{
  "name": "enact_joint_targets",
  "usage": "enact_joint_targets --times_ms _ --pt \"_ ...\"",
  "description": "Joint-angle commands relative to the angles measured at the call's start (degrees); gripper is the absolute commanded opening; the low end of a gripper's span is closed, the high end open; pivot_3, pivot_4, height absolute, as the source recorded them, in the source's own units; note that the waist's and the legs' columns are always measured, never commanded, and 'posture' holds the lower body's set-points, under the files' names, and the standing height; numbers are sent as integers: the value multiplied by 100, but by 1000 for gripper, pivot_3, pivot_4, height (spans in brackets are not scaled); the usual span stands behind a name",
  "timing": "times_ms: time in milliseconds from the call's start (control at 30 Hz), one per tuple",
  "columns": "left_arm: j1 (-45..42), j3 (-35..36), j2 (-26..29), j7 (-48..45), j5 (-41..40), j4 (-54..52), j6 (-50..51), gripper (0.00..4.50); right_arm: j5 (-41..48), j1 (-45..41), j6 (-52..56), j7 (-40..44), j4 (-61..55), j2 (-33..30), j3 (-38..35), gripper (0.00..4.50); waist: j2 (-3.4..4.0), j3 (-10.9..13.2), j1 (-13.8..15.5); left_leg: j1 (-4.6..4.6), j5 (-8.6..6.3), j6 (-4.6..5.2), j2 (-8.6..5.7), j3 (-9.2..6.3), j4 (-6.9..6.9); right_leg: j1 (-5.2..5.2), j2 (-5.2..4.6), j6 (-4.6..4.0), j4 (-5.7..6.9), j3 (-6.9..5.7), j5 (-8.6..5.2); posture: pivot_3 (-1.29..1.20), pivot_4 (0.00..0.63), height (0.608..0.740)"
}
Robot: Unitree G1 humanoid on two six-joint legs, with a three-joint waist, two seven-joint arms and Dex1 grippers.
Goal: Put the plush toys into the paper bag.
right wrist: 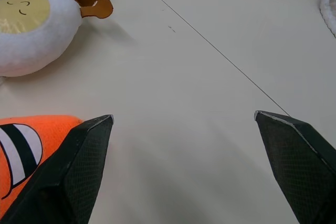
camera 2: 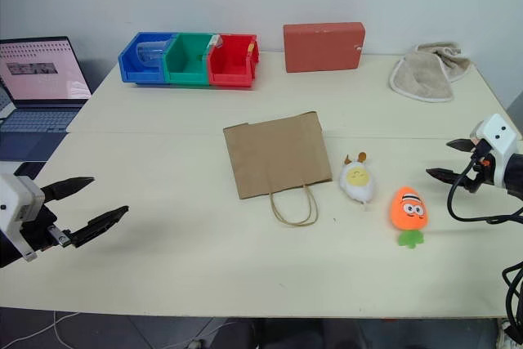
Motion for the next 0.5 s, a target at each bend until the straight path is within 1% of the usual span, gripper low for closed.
enact_joint_targets --times_ms 33,100,233,300,367,433,467,500 --pt "6 77 70 -66 110 54 -277 4490 166 40 11 -33 -351 -160 -206 4500 -1 0 -1 3 0 0 0 9 0 1 0 0 0 8 0 0 150 740" --pt "-75 -65 71 -83 77 -76 -292 4490 245 107 100 -4 -607 -161 -232 4500 -2 -1 -1 6 0 0 1 20 0 1 0 0 -2 18 0 0 150 740" --pt "-226 -635 180 -245 163 -447 -305 4490 491 326 415 53 -1315 -194 -322 4500 -3 -2 1 11 0 0 0 30 3 2 0 5 -2 29 3 0 150 740" --pt "-485 -1155 239 -221 338 -668 -301 4490 658 569 664 100 -1896 -247 -392 4500 -4 -2 5 11 0 0 0 31 3 2 0 18 -3 32 10 0 150 740" --pt "-702 -1515 263 -199 363 -826 -186 4490 852 871 955 118 -2535 -307 -499 4500 -3 -2 46 10 0 0 -1 28 3 2 0 25 -2 31 15 0 150 740" --pt "-1123 -2135 252 -182 564 -901 -126 4490 1098 1210 1340 116 -3294 -371 -603 4500 -4 -3 64 10 -1 1 2 28 3 2 3 42 -3 32 25 0 150 740" --pt "-1460 -2590 180 -207 720 -908 -132 4490 1231 1382 1553 105 -3700 -398 -638 4500 -3 -3 86 8 -1 1 1 27 3 3 4 55 -4 31 32 0 150 740" --pt "-1628 -2847 150 -229 809 -940 -153 4490 1343 1557 1738 76 -4043 -426 -711 4500 -4 -3 100 9 -1 1 1 27 3 3 4 57 -3 31 33 0 150 740"
